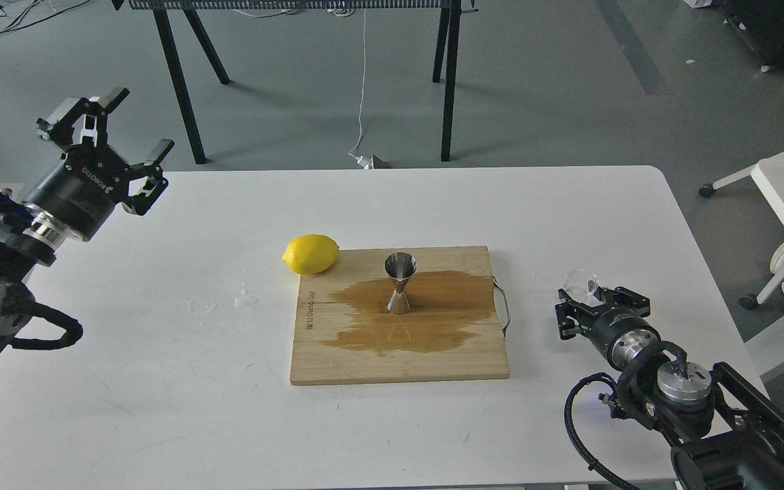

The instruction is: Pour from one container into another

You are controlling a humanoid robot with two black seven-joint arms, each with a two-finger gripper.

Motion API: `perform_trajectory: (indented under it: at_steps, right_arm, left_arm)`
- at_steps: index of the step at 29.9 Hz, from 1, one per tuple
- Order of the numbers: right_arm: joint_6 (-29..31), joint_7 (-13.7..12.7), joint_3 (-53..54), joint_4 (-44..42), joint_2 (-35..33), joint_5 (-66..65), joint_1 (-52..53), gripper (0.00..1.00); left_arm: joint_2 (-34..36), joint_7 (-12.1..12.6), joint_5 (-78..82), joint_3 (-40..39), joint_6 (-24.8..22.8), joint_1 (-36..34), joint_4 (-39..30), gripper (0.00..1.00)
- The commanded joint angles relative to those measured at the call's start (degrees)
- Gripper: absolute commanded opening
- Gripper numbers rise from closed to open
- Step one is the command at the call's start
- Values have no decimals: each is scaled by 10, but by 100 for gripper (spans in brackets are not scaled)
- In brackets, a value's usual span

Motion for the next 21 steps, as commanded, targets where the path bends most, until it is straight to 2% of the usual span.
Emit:
perform_trajectory:
  at_steps: [1, 7, 12, 21]
  right_arm:
    - [8, 4, -12, 23, 0, -12, -2, 37]
    - [8, 11, -34, 108, -6, -36, -3, 37]
    - [0, 10, -34, 165, -1, -135, 10, 36]
    - [-4, 9, -95, 175, 21, -270, 83, 35]
  left_arm:
    - [-4, 0, 0, 0, 0, -2, 2, 87]
    - [-4, 0, 0, 0, 0, -2, 2, 88]
    - [-4, 0, 0, 0, 0, -3, 2, 88]
    - [-4, 0, 0, 0, 0, -3, 2, 88]
